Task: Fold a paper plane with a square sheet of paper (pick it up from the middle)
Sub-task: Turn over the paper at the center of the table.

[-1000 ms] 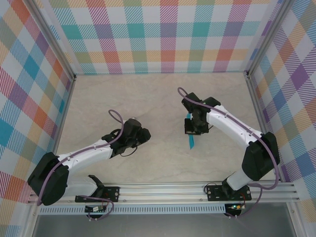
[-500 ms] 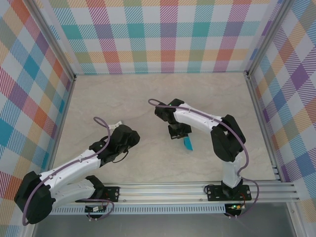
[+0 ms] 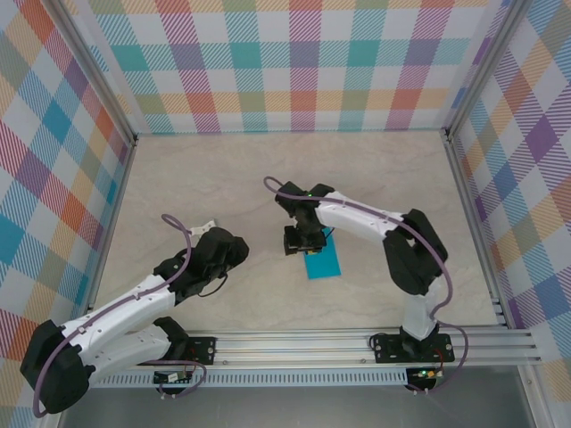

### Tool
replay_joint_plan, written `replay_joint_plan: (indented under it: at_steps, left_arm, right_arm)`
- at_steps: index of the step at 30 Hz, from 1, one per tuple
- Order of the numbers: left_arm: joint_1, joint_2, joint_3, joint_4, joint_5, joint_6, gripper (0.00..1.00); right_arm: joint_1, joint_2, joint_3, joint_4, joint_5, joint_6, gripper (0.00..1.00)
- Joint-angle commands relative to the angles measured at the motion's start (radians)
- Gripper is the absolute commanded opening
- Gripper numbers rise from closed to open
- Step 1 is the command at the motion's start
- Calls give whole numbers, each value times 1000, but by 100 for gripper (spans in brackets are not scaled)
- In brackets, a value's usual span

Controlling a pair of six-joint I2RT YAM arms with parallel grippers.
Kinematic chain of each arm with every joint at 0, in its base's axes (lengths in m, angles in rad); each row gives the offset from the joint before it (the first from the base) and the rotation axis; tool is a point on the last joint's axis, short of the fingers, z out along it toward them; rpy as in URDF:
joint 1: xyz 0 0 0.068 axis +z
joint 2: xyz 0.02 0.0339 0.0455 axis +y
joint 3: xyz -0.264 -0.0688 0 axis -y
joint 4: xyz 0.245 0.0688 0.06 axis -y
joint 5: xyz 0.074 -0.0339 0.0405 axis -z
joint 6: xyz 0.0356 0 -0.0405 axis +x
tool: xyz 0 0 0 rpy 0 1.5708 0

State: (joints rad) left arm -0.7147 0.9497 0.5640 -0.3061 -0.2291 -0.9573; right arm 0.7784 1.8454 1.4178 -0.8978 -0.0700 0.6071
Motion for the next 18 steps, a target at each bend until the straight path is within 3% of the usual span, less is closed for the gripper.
replay_joint_plan:
  at_steps: [1,4,6,18]
  left_arm:
    - [8,51,1,59,64,38,37]
    - [8,126,29,101,121,49,37]
    - [7,170,39,130,145,43,36]
    - [7,344,155,132,220,28,34]
  right_arm:
    - [-107,-151,-166,218,-215,-13,35]
    - [-188,-205,-299,363,-360,-21,19]
    - [-206,-211,-348,413,-396,-26,14]
    - [-207,-132,-588,702,-374,172,10]
